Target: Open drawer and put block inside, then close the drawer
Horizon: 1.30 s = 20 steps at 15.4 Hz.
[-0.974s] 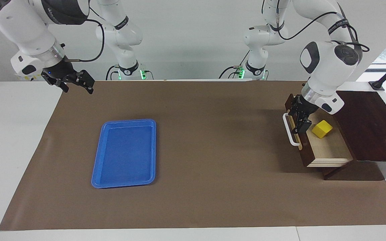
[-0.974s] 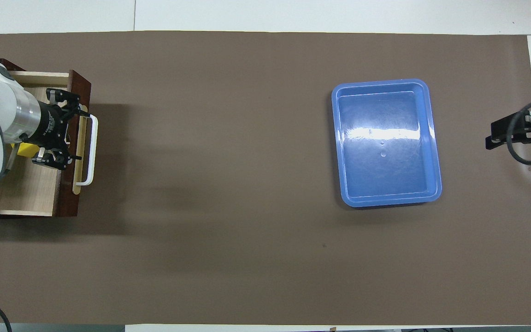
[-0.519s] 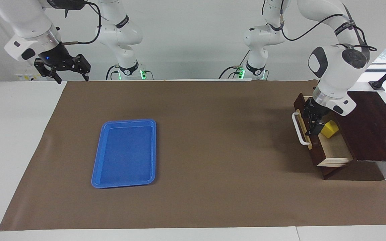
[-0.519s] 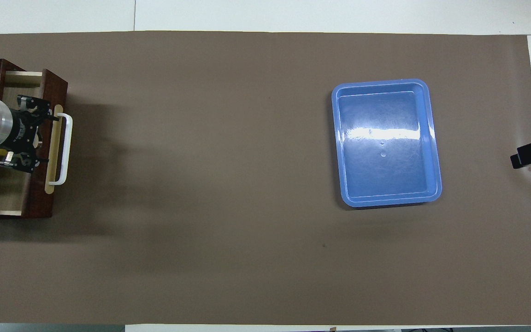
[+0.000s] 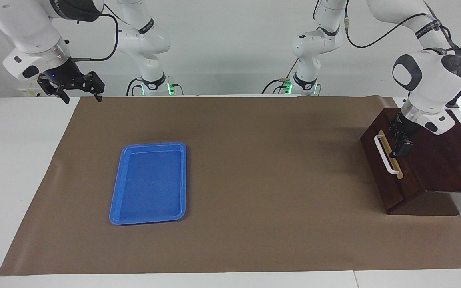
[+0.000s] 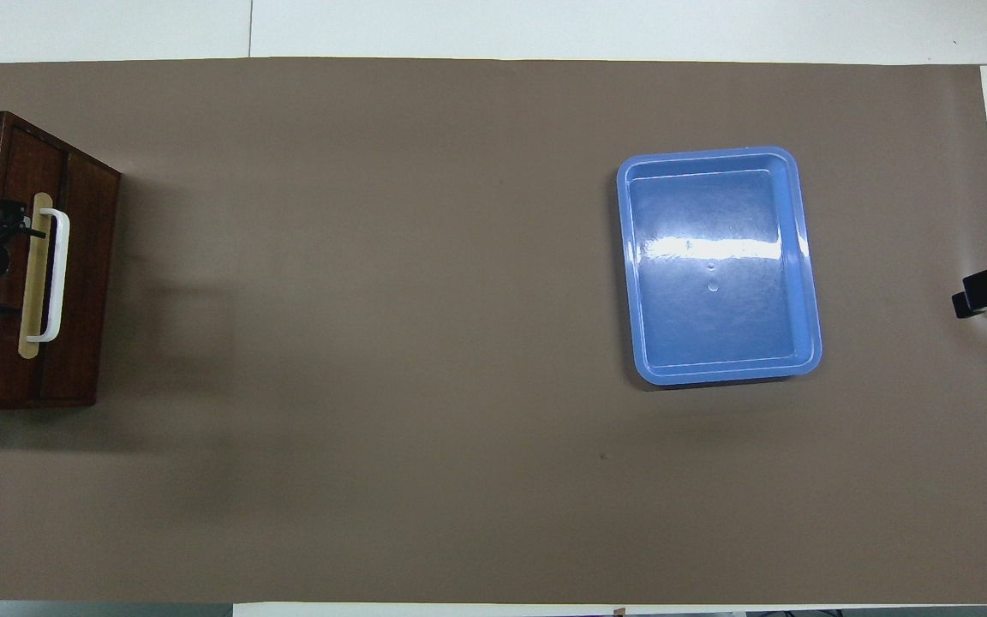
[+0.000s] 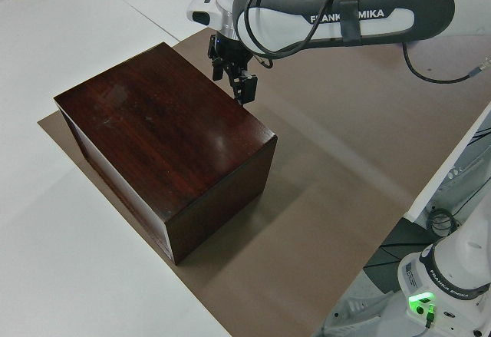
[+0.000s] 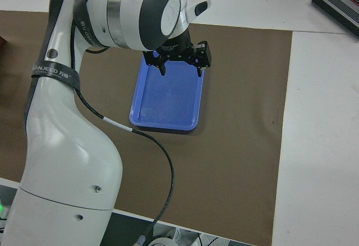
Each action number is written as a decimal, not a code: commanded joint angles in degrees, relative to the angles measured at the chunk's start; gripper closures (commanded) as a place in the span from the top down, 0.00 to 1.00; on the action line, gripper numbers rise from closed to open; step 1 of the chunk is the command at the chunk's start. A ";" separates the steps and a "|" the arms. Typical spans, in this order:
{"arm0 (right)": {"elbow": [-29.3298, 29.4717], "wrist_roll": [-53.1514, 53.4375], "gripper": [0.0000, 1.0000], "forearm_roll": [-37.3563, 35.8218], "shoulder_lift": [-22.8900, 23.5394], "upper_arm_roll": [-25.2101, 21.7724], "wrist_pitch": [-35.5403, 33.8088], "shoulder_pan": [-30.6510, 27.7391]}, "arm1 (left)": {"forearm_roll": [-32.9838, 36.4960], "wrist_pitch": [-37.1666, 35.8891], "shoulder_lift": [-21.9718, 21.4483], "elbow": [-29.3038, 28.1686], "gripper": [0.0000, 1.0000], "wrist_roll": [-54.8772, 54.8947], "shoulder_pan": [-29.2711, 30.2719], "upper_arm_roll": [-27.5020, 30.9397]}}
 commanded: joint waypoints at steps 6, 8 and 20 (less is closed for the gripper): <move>-3.28 3.70 1.00 -0.33 -0.52 0.77 4.54 -0.23 | 0.14 -23.32 -7.76 6.42 1.00 23.06 -9.11 -0.65; -3.45 3.70 1.00 -0.33 -0.52 0.86 4.46 -0.32 | 0.14 -30.36 -8.03 9.49 1.00 35.90 -10.36 -0.74; -3.72 4.41 1.00 2.13 -0.78 1.48 3.93 -0.59 | -1.97 -35.67 -2.23 16.54 1.00 52.31 -17.38 1.64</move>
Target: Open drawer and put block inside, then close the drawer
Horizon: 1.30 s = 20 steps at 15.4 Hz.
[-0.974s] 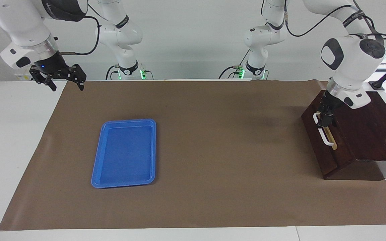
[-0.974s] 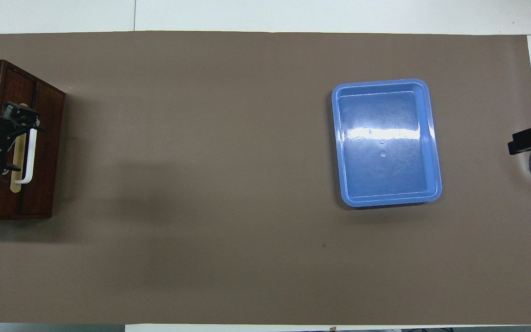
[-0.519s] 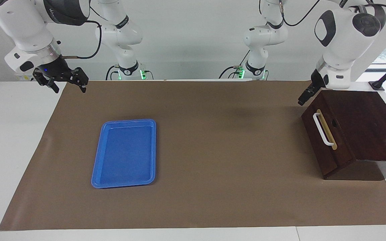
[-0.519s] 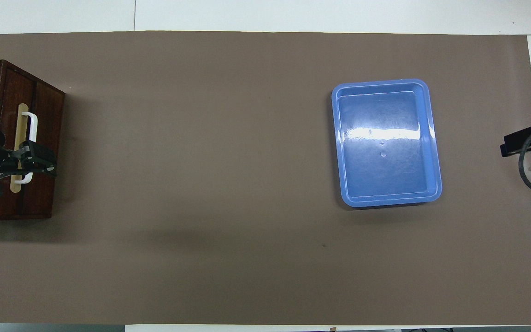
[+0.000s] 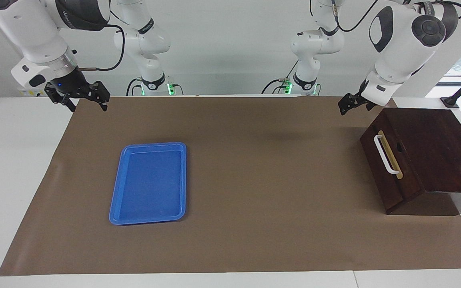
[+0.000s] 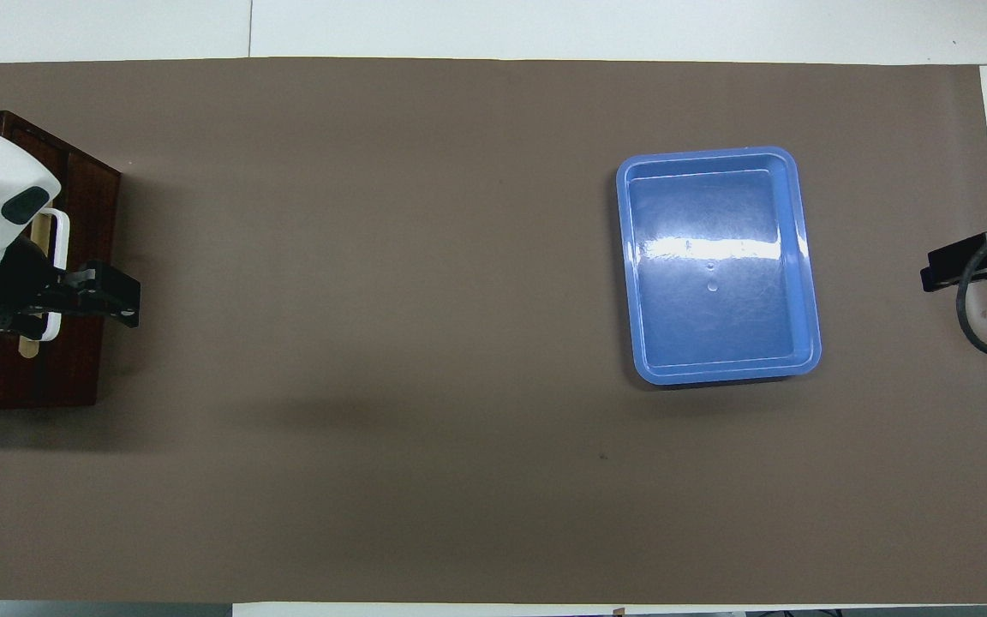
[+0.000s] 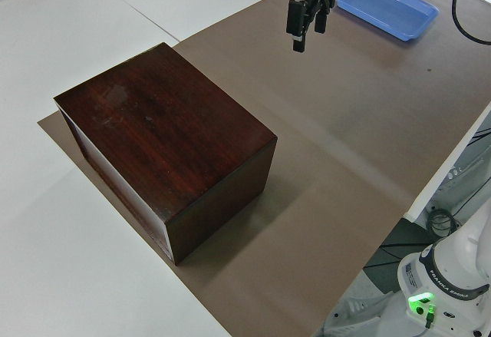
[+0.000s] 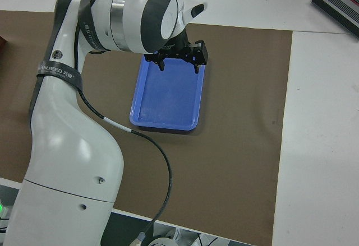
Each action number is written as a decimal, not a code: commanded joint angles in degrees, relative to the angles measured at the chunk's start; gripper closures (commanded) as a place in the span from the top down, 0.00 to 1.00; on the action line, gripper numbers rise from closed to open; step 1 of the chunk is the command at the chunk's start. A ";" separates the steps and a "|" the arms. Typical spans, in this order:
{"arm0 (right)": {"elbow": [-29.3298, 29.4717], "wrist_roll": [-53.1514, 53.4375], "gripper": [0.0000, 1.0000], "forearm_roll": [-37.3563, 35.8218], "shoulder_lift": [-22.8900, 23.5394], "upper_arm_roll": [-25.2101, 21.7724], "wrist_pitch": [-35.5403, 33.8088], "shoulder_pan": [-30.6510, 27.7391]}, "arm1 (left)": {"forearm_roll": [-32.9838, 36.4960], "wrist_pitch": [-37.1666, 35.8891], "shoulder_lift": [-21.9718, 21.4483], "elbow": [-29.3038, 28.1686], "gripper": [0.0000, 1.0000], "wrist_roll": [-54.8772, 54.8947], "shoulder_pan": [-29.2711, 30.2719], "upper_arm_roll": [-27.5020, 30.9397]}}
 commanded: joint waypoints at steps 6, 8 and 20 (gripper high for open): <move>-1.11 1.04 1.00 0.99 -1.25 0.43 0.34 -0.29 | -0.43 -2.49 -0.22 3.00 1.00 1.54 -3.01 1.64; -1.11 0.95 1.00 0.99 -1.25 0.43 0.34 -0.29 | -0.43 -2.57 -1.09 2.91 1.00 1.54 -3.01 1.55; -1.11 1.13 1.00 0.99 -1.33 0.51 0.25 0.15 | -0.43 -2.22 -1.36 2.91 1.00 8.39 -2.92 5.15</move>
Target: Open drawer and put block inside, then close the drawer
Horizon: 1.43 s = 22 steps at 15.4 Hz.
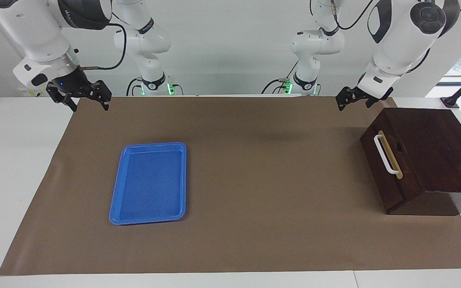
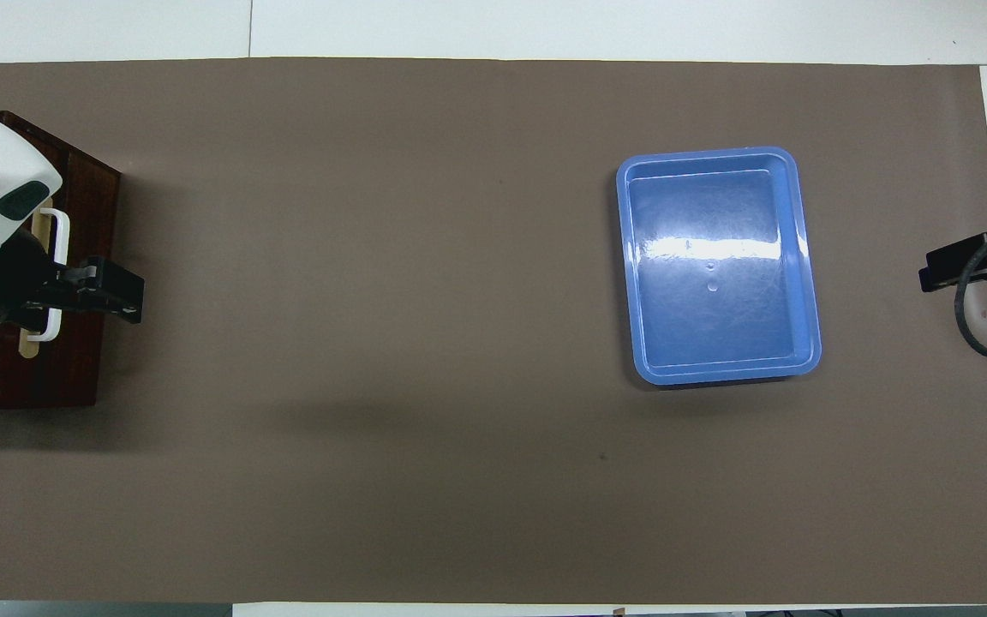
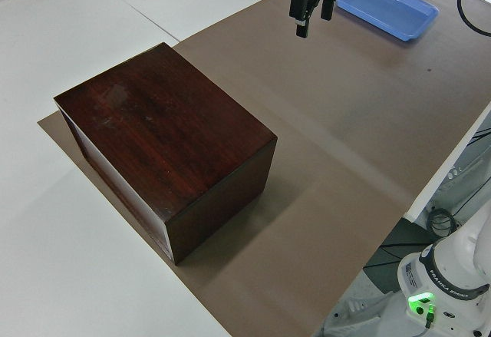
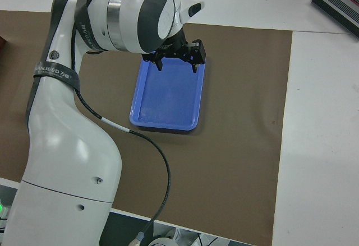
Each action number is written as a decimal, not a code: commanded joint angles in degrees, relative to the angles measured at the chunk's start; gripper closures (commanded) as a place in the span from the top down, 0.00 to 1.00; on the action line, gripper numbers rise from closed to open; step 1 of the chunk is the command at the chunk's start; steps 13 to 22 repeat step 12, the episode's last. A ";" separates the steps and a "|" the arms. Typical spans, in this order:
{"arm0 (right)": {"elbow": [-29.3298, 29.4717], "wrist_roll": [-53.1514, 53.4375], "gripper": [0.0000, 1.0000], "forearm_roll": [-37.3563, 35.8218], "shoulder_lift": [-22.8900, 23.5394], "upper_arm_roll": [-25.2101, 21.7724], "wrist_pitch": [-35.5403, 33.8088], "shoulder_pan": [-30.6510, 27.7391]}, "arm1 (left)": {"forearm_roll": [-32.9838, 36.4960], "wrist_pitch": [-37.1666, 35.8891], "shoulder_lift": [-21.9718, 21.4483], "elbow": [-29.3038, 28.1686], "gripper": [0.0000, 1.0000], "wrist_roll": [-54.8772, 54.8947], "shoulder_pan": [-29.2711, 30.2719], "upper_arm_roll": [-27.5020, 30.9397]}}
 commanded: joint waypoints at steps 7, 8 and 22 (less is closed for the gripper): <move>-1.11 1.11 1.00 0.97 -1.15 0.25 0.25 -0.22 | -0.43 -0.48 -0.38 0.30 1.00 4.53 -1.16 3.34; -1.11 1.11 1.00 0.97 -1.15 0.25 0.25 -0.22 | -0.43 -0.13 -0.38 0.21 1.00 4.53 -1.16 3.52; -1.11 1.11 1.00 0.97 -1.15 0.25 0.25 -0.22 | -0.52 0.13 -0.30 0.30 1.00 4.53 -1.16 3.61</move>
